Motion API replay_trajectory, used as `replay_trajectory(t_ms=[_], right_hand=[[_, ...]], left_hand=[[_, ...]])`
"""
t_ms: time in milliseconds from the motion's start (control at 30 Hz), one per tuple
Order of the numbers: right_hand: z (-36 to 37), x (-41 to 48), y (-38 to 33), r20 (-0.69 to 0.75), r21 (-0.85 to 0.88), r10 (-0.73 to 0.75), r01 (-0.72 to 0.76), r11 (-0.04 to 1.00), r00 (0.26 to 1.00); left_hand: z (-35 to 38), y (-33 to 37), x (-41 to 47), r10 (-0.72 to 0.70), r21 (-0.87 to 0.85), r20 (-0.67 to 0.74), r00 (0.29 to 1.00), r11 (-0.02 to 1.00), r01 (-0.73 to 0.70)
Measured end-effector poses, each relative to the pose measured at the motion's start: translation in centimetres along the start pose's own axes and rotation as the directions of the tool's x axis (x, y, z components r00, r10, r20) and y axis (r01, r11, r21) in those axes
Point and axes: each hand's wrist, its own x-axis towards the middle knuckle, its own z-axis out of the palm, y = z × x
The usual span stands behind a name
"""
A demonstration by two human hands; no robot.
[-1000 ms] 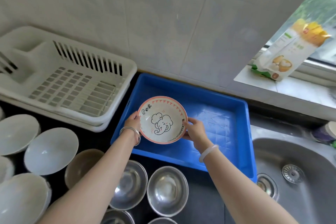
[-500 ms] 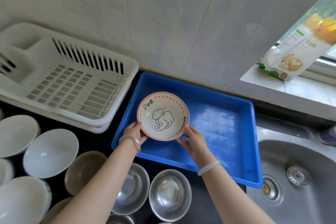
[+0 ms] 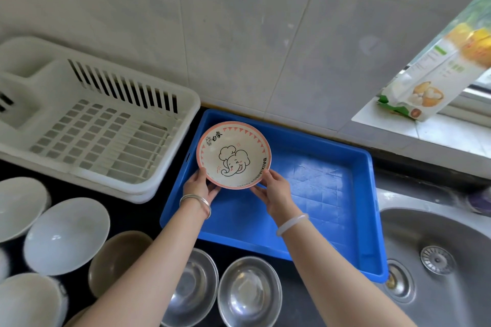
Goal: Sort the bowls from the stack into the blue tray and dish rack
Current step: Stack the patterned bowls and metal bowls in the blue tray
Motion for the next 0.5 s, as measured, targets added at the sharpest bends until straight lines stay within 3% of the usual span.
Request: replay_trajectory(t_ms=[200, 500], right_hand=[[0.0, -0.1, 0.3, 0.001, 0.011, -0.001, 0.001, 1.000, 1.000], [-1.6, -1.9, 0.5, 0.078, -0.217, -0.012, 0.029, 0.976, 0.997]], left_hand=[[0.0, 0.0, -0.1, 0.013, 0.024, -0.014, 1.000, 1.000, -0.013], [0.6, -1.6, -3.8, 0.147, 0.213, -0.071, 0.987, 0.968, -0.129]])
